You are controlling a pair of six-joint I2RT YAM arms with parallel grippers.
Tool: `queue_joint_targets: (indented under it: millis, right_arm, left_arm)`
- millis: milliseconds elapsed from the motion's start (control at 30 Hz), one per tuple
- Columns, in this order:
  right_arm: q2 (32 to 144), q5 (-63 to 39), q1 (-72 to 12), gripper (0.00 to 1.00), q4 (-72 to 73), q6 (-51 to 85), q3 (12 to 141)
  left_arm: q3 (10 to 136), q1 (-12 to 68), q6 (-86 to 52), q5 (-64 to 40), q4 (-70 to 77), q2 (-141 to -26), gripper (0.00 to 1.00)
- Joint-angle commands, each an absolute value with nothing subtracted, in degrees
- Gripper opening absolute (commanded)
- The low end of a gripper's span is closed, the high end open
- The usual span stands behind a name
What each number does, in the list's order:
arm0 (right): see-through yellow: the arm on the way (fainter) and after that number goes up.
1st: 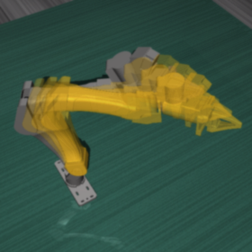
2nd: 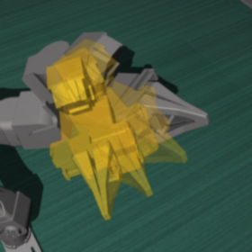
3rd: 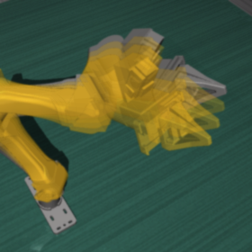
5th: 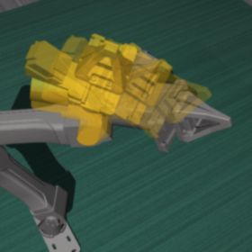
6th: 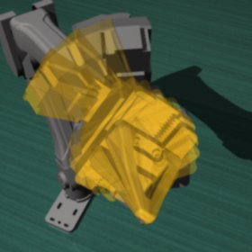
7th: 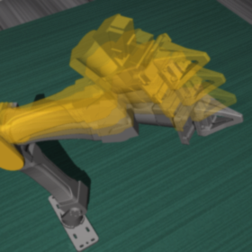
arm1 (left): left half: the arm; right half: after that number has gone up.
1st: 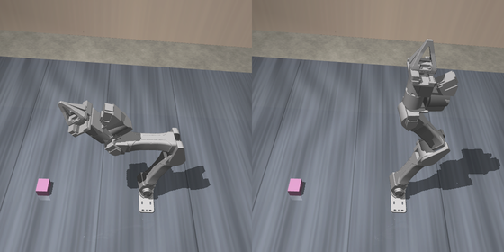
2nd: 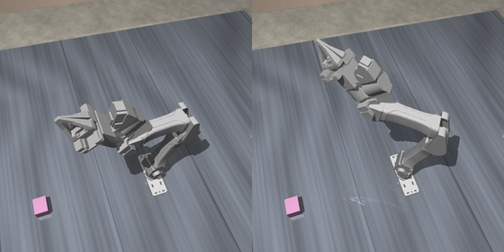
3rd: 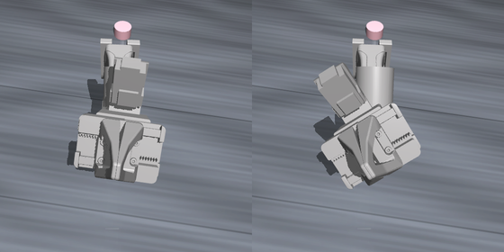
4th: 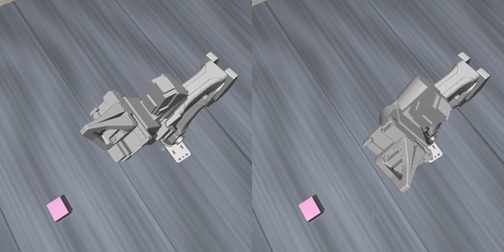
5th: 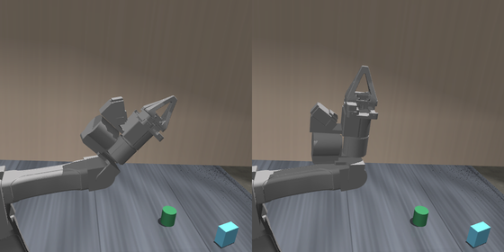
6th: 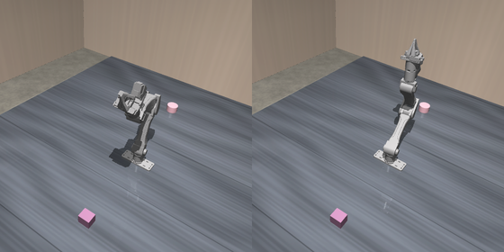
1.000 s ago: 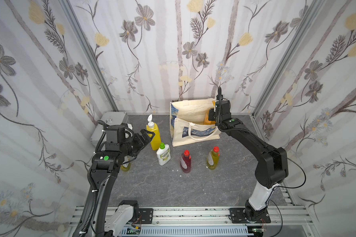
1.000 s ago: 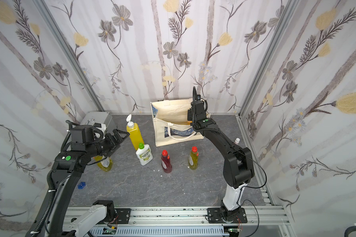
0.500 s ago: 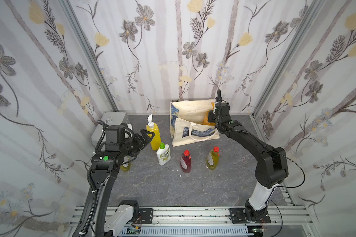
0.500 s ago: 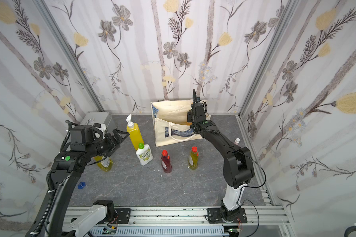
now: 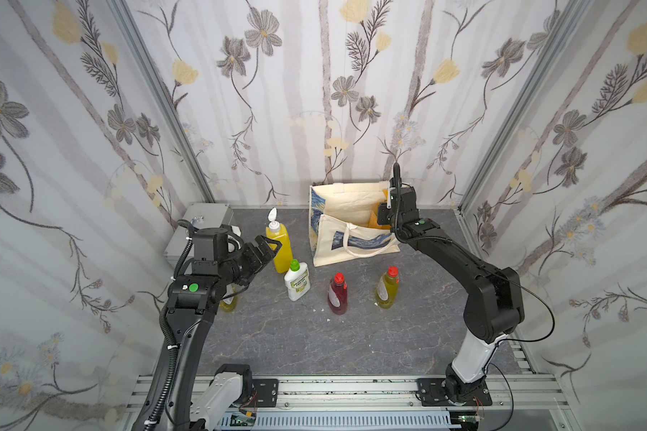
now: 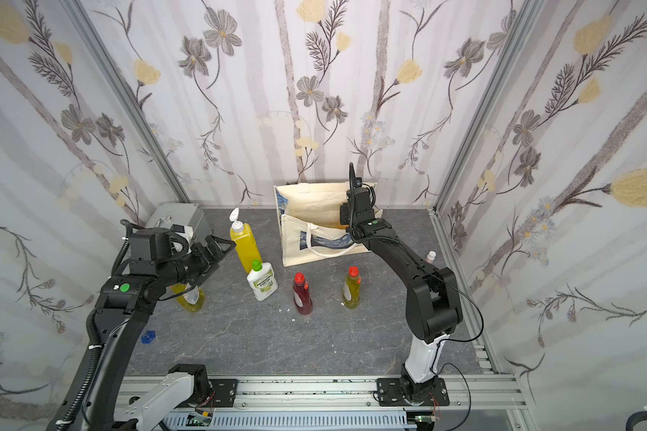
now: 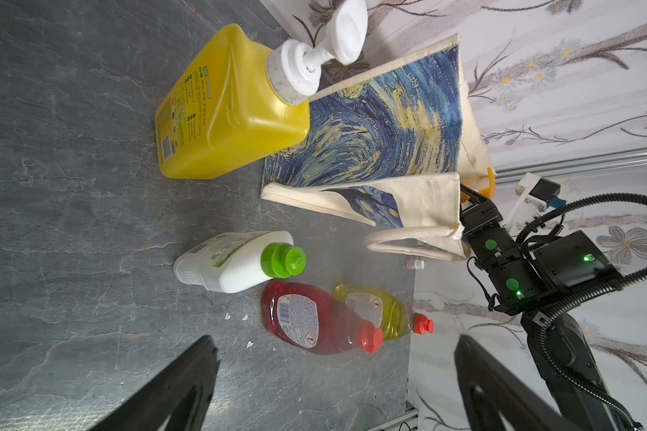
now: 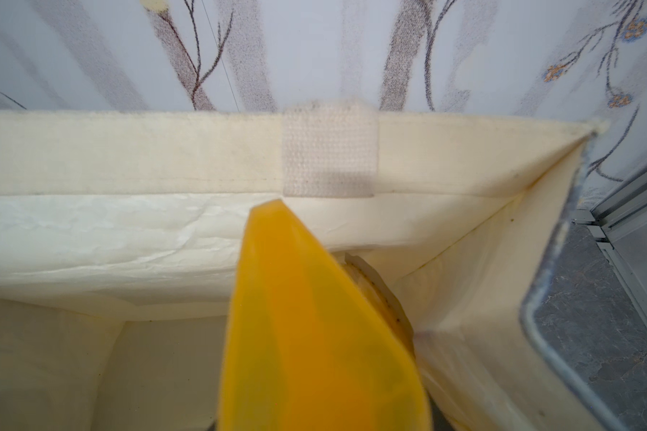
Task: Pack dish soap into the shopping bag
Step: Place the bottle of dish soap in the shopping bag.
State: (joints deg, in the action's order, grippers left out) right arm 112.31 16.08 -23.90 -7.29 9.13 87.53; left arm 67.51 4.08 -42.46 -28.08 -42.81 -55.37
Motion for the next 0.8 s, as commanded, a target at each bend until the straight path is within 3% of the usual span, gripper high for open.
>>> queue_joint_targets:
  millis: [0,467,600,767]
  right_arm:
    - [111.5,15.6,-23.8,0.39,-5.3,7.9,87.2]
    - [112.3,13.1,-23.5,0.50,-6.4,9.1,85.6]
    - [111.5,12.8,-23.5,0.61,-6.9,9.1,85.4]
    - [108.5,10.8,-23.7,0.82,-6.9,9.4,84.2]
  left_arm:
    - [67.2,4.1,-43.1,-27.9,-40.4,-55.4,1.00]
    - [67.1,4.0,-43.3,-28.0,-39.4,-56.0,1.00]
    - [67.0,4.0,-43.5,-28.0,-39.3,-55.8,1.00]
    - [67.0,4.1,-43.0,-27.9,-39.0,-55.8,1.00]
